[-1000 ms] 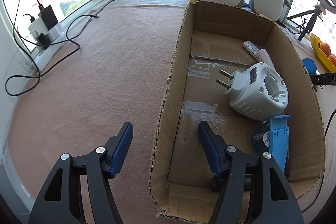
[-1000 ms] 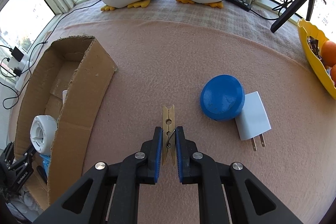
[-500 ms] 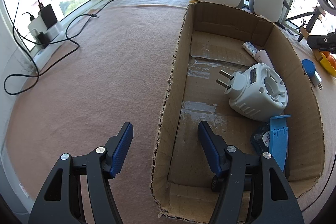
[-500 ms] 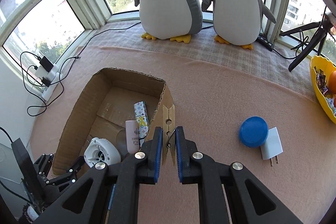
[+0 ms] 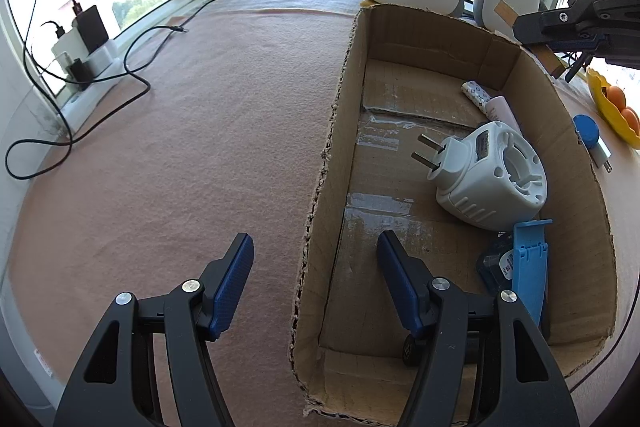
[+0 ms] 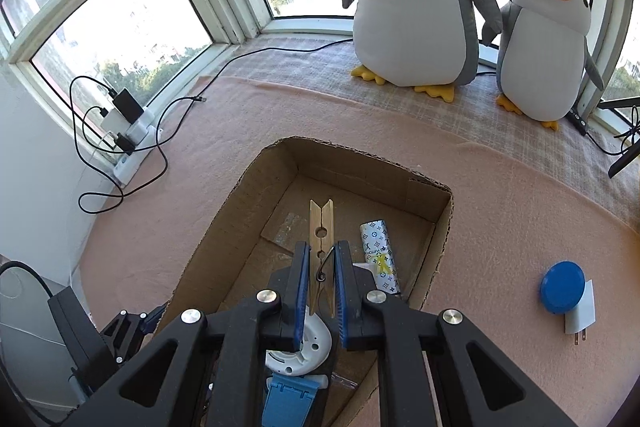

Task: Organize rigid objects
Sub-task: 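Carry the clothespin into the box and open the right gripper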

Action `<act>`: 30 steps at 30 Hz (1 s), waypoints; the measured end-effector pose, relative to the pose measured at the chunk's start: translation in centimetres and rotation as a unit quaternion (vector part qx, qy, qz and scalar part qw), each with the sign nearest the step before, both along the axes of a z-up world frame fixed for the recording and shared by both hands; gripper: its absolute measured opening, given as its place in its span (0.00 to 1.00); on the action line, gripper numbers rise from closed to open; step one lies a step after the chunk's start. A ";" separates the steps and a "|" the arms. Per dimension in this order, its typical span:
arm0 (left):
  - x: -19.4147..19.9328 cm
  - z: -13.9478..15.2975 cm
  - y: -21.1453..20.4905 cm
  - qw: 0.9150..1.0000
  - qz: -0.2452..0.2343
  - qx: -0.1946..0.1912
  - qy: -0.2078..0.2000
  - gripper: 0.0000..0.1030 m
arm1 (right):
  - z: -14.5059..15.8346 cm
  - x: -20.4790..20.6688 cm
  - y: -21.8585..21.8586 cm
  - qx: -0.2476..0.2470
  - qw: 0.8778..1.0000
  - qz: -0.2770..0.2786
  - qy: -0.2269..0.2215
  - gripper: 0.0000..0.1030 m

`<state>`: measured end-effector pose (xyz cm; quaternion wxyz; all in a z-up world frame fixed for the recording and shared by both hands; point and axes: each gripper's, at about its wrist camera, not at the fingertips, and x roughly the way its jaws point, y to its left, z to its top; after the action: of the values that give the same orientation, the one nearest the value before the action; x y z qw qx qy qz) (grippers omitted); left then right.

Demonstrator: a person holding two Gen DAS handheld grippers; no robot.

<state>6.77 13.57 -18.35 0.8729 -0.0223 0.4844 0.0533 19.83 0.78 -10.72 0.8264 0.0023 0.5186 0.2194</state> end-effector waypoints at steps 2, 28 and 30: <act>0.0 0.0 0.0 1.000 0.000 0.000 0.000 0.63 | -0.6 0.1 0.8 -0.002 1.000 0.005 0.006 0.11; 0.0 -0.1 0.1 1.000 0.000 -0.001 -0.001 0.63 | -3.3 0.0 4.0 -0.027 0.999 0.025 0.008 0.49; 0.0 0.0 0.1 1.000 0.000 -0.001 0.000 0.63 | -3.1 0.1 3.9 -0.028 0.999 0.022 0.003 0.54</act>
<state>6.77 13.65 -18.39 0.8731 -0.0234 0.4841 0.0527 19.90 4.65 -13.85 0.8195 -0.0318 0.5270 0.2228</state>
